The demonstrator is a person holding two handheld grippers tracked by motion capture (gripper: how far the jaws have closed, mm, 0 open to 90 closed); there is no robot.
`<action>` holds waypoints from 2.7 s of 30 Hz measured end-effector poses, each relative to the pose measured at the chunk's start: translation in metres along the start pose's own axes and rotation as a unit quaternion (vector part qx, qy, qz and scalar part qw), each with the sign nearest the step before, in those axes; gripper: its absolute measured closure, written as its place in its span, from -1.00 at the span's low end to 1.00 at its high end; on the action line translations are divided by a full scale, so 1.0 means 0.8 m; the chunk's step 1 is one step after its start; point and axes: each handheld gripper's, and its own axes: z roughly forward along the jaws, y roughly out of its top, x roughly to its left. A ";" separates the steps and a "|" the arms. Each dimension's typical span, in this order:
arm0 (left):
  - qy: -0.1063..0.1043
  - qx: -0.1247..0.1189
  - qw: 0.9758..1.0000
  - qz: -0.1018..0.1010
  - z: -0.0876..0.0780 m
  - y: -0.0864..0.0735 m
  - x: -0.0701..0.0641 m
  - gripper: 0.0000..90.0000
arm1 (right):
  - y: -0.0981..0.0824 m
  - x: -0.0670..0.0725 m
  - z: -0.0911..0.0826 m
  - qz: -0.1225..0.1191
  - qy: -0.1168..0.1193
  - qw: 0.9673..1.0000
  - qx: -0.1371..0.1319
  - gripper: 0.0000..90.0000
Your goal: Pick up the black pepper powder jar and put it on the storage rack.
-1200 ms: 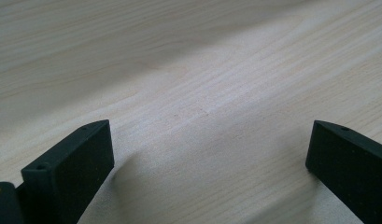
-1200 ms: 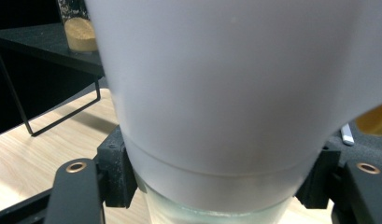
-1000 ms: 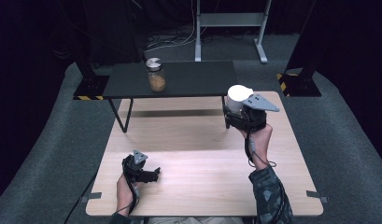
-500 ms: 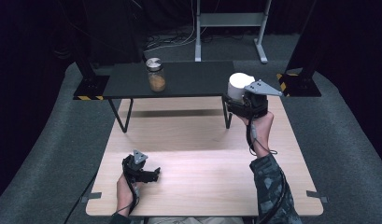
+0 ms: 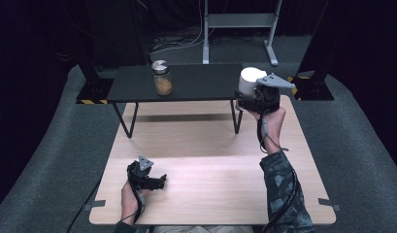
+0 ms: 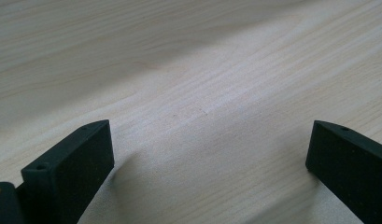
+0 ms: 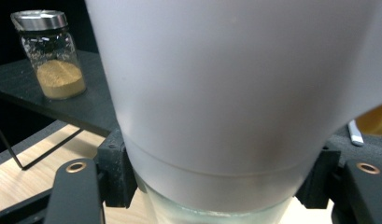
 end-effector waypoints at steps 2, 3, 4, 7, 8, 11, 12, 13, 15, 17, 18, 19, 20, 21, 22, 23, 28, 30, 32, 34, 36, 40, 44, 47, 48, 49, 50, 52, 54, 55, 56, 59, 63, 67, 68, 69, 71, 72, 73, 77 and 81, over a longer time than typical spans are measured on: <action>0.000 0.000 1.000 0.000 0.000 0.000 0.000 -0.99 | 0.004 -0.001 0.004 -0.001 0.000 1.000 0.001 -0.34; 0.000 0.000 1.000 -0.001 0.000 0.000 0.000 -0.99 | 0.005 -0.001 0.005 -0.001 0.000 1.000 0.001 -0.34; 0.000 0.000 1.000 -0.001 0.000 0.000 0.000 -0.99 | 0.007 -0.001 0.006 -0.002 0.001 1.000 0.001 -0.34; 0.000 0.000 1.000 -0.001 0.000 0.000 0.000 -0.99 | 0.012 -0.001 0.009 -0.006 0.000 1.000 0.001 -0.34; 0.000 0.000 1.000 -0.001 0.000 0.000 0.000 -0.99 | 0.014 -0.002 0.010 -0.006 0.001 1.000 0.002 -0.34; -0.001 0.000 1.000 0.000 0.000 0.000 0.000 -0.99 | 0.018 -0.005 0.013 -0.003 0.002 1.000 0.002 -0.34; -0.001 0.000 1.000 0.000 0.000 0.000 0.000 -0.99 | 0.020 -0.005 0.013 -0.003 0.002 1.000 0.003 -0.34; -0.001 0.000 1.000 0.000 0.000 0.000 0.000 -0.99 | 0.021 -0.006 0.015 -0.002 0.002 1.000 0.004 -0.34; -0.001 0.000 1.000 0.000 0.000 0.000 0.000 -0.99 | 0.024 -0.009 0.019 0.001 0.004 1.000 0.006 -0.34; -0.002 0.000 1.000 -0.001 0.000 0.000 0.001 -0.99 | 0.027 -0.010 0.022 0.002 0.003 1.000 0.008 -0.34; -0.002 0.000 1.000 -0.001 0.000 0.000 0.001 -0.99 | 0.029 -0.011 0.024 0.004 0.003 1.000 0.008 -0.34; -0.002 0.000 1.000 -0.001 0.000 0.000 0.001 -0.99 | 0.031 -0.012 0.026 0.004 0.003 1.000 0.010 -0.34; -0.002 0.000 1.000 0.000 0.000 0.000 0.001 -0.99 | 0.032 -0.012 0.028 0.005 0.003 1.000 0.010 -0.34; -0.002 0.000 1.000 -0.001 0.000 0.000 0.001 -0.99 | 0.034 -0.013 0.030 0.005 0.003 1.000 0.010 -0.34; -0.002 0.000 1.000 -0.001 0.000 0.000 0.001 -0.99 | 0.036 -0.013 0.033 0.005 0.002 1.000 0.012 -0.34; -0.003 0.000 1.000 -0.001 0.000 0.000 0.001 -0.99 | 0.038 -0.013 0.036 0.004 0.002 1.000 0.013 -0.34; -0.004 0.001 1.000 0.000 0.000 0.000 0.002 -0.99 | 0.046 -0.015 0.050 0.006 0.003 1.000 0.020 -0.34; -0.005 0.001 1.000 0.000 0.000 0.000 0.002 -0.99 | 0.048 -0.017 0.055 0.010 0.005 1.000 0.023 -0.34; -0.004 0.001 1.000 0.001 0.000 0.000 0.002 -0.99 | 0.050 -0.018 0.062 0.012 0.006 1.000 0.027 -0.34; -0.004 0.001 1.000 0.001 0.000 0.001 0.002 -0.99 | 0.052 -0.020 0.068 0.017 0.007 0.999 0.032 -0.34; -0.004 0.001 1.000 0.002 0.000 0.000 0.002 -0.99 | 0.054 -0.021 0.075 0.020 0.005 0.999 0.037 -0.34; -0.005 0.001 1.000 0.001 0.000 0.000 0.002 -0.99 | 0.055 -0.022 0.086 0.023 -0.002 0.999 0.044 -0.34; -0.005 0.000 1.000 0.002 0.000 0.000 0.002 -0.99 | 0.055 -0.023 0.099 0.026 -0.008 0.998 0.058 -0.34; -0.005 -0.001 1.000 0.003 0.000 0.000 0.001 -0.99 | 0.052 -0.023 0.108 0.027 -0.017 0.997 0.064 -0.34; -0.004 -0.001 1.000 0.005 0.000 0.000 0.000 -0.99 | 0.052 -0.023 0.111 0.028 -0.019 0.997 0.068 -0.34; -0.003 -0.002 1.000 0.006 0.000 -0.001 -0.001 -0.99 | 0.051 -0.024 0.114 0.029 -0.021 0.997 0.072 -0.34; -0.003 -0.002 1.000 0.006 0.000 -0.001 -0.001 -0.99 | 0.045 -0.026 0.116 0.034 -0.021 0.997 0.065 -0.34; -0.003 -0.002 1.000 0.006 0.000 -0.001 -0.001 -0.99 | 0.041 -0.028 0.115 0.039 -0.020 0.997 0.059 -0.34; -0.003 -0.002 1.000 0.006 0.000 -0.001 -0.001 -0.99 | 0.040 -0.026 0.114 0.031 -0.021 0.998 0.058 -0.34; -0.002 -0.002 1.000 0.006 0.000 -0.001 -0.001 -0.99 | 0.040 -0.025 0.114 0.029 -0.021 0.998 0.058 -0.34; -0.002 -0.003 1.000 0.006 0.000 -0.001 -0.001 -0.99 | 0.039 -0.025 0.114 0.028 -0.021 0.998 0.058 -0.34; -0.002 -0.003 1.000 0.006 0.000 -0.001 -0.002 -0.99 | 0.036 -0.025 0.112 0.025 -0.020 0.998 0.054 -0.34; -0.001 -0.003 1.000 0.006 0.000 -0.001 -0.002 -0.99 | 0.034 -0.025 0.111 0.020 -0.019 0.998 0.051 -0.34; -0.001 -0.003 1.000 0.007 -0.001 -0.001 -0.002 -0.99 | 0.032 -0.025 0.110 0.017 -0.018 0.998 0.050 -0.34; -0.001 -0.003 1.000 0.007 -0.001 -0.001 -0.002 -0.99 | 0.033 -0.025 0.110 0.018 -0.018 0.998 0.051 -0.34; -0.001 -0.003 1.000 0.007 -0.001 -0.001 -0.002 -0.99 | 0.033 -0.025 0.111 0.018 -0.018 0.998 0.051 -0.34; 0.000 -0.003 1.000 0.008 -0.001 -0.001 -0.003 -0.99 | 0.033 -0.025 0.111 0.018 -0.018 0.998 0.051 -0.34; 0.000 -0.003 1.000 0.008 -0.001 -0.001 -0.003 -0.99 | 0.034 -0.025 0.111 0.017 -0.018 0.998 0.052 -0.34; 0.000 -0.003 1.000 0.008 -0.001 -0.001 -0.003 -0.99 | 0.035 -0.025 0.111 0.016 -0.017 0.998 0.054 -0.34; 0.000 -0.003 1.000 0.009 -0.001 -0.001 -0.003 -0.99 | 0.037 -0.026 0.111 0.015 -0.016 0.998 0.058 -0.34; 0.000 -0.004 1.000 0.009 -0.001 -0.002 -0.003 -0.99 | 0.038 -0.025 0.111 0.014 -0.018 0.998 0.060 -0.34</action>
